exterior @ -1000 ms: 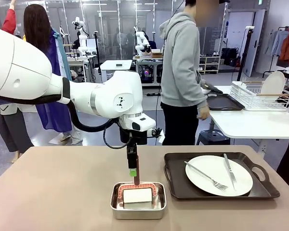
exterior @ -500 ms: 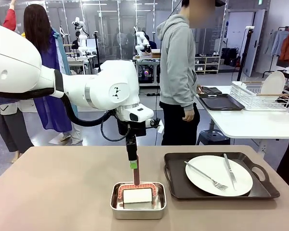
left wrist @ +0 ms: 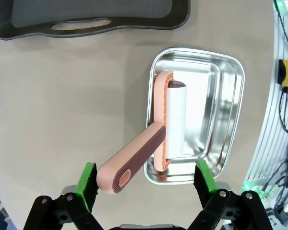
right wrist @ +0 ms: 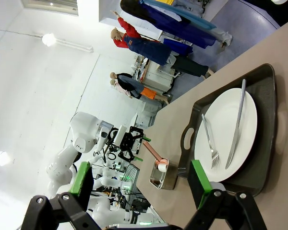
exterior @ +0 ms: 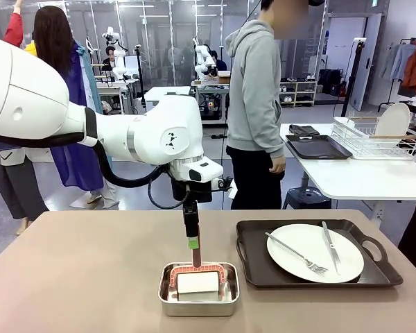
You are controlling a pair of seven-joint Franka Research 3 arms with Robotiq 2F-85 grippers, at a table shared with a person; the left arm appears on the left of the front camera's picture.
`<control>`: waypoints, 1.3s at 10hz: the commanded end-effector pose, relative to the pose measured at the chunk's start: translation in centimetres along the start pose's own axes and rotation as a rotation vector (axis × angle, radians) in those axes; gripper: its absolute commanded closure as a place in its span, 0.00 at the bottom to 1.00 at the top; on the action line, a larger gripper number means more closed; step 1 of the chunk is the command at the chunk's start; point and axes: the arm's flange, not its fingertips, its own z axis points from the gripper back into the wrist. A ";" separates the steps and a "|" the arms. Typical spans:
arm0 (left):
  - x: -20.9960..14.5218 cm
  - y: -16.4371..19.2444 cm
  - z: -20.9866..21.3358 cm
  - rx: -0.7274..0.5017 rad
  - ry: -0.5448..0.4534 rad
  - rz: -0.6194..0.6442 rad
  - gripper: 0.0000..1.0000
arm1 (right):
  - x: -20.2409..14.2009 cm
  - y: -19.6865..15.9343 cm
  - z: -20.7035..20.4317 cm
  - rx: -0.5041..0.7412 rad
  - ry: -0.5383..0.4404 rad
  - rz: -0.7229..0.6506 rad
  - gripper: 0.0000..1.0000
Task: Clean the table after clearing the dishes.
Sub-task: When the right (or left) Handle tray is removed, use the right hand (or left hand) to clean the right (or left) side of the table with the Lint Roller.
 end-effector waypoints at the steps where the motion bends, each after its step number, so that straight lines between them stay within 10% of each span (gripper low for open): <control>1: 0.0 -0.2 0.3 0.012 0.006 -0.003 0.00 | -0.3 0.4 -0.1 0.007 -0.005 0.006 0.00; 6: -15.2 3.5 11.5 -0.122 -0.408 0.183 0.00 | -0.3 0.4 -0.1 0.007 -0.005 0.006 0.00; 13: -51.2 -4.9 8.8 -0.167 -1.066 0.694 0.00 | -0.3 0.4 -0.1 0.007 -0.005 0.006 0.00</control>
